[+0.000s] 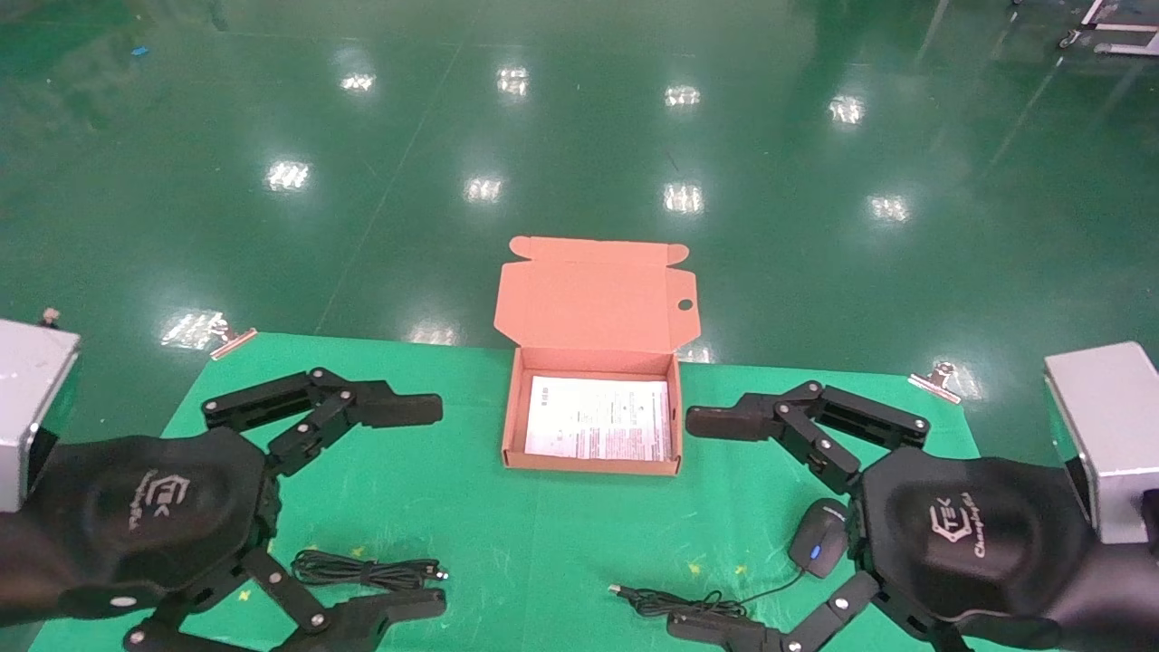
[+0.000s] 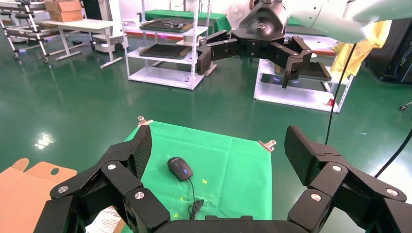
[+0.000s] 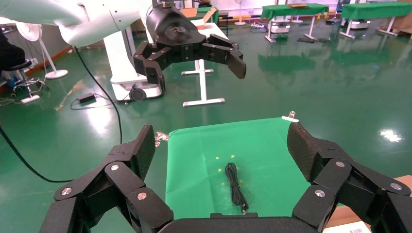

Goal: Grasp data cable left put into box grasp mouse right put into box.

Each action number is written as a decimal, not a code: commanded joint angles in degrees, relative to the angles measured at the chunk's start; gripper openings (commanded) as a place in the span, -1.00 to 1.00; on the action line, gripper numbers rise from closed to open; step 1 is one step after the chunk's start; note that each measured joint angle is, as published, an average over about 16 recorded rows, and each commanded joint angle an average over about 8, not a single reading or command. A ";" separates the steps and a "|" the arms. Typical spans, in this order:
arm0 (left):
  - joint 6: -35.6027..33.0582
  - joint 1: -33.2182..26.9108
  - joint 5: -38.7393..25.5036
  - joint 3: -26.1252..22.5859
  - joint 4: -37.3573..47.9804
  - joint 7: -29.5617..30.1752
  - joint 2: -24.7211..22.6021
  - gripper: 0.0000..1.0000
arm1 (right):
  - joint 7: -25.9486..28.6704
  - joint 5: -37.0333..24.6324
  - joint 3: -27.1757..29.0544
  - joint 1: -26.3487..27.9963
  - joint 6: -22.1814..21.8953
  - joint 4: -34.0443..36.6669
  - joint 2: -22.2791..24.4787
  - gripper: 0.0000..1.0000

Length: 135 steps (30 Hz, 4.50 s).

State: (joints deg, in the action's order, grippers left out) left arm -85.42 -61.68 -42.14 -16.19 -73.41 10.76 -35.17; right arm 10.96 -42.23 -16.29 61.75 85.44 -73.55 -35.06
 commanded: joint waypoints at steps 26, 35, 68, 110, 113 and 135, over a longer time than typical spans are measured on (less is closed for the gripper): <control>-0.33 -1.66 -4.07 -2.05 -1.00 1.09 0.00 1.00 | -1.78 -6.92 -2.04 2.90 0.83 -1.56 0.80 1.00; -1.56 -8.09 -15.70 -7.58 -2.22 3.86 -1.39 1.00 | -8.29 -23.97 -9.84 14.72 4.32 -2.92 -1.77 1.00; 6.70 -17.20 -70.92 -29.73 -1.72 2.71 -16.06 1.00 | -17.54 -75.18 -36.97 21.02 -9.59 -3.82 -16.10 1.00; 20.19 -24.07 -68.77 -27.69 54.50 -12.96 -30.84 -1.00 | -7.95 -77.47 -37.37 14.51 -21.13 20.14 -29.89 -1.00; 19.99 -24.05 -68.78 -27.73 54.01 -12.85 -30.77 -1.00 | -7.93 -77.43 -37.36 14.52 -21.00 19.94 -29.80 -1.00; 19.18 -23.84 -68.90 -27.90 52.43 -12.52 -30.56 -1.00 | -7.84 -77.22 -37.29 14.64 -20.48 19.28 -29.52 -1.00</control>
State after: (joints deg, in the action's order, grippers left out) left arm -66.22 -85.52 -111.04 -44.10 -20.95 -1.76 -65.73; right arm 3.12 -119.45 -53.58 76.39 64.95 -54.25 -64.58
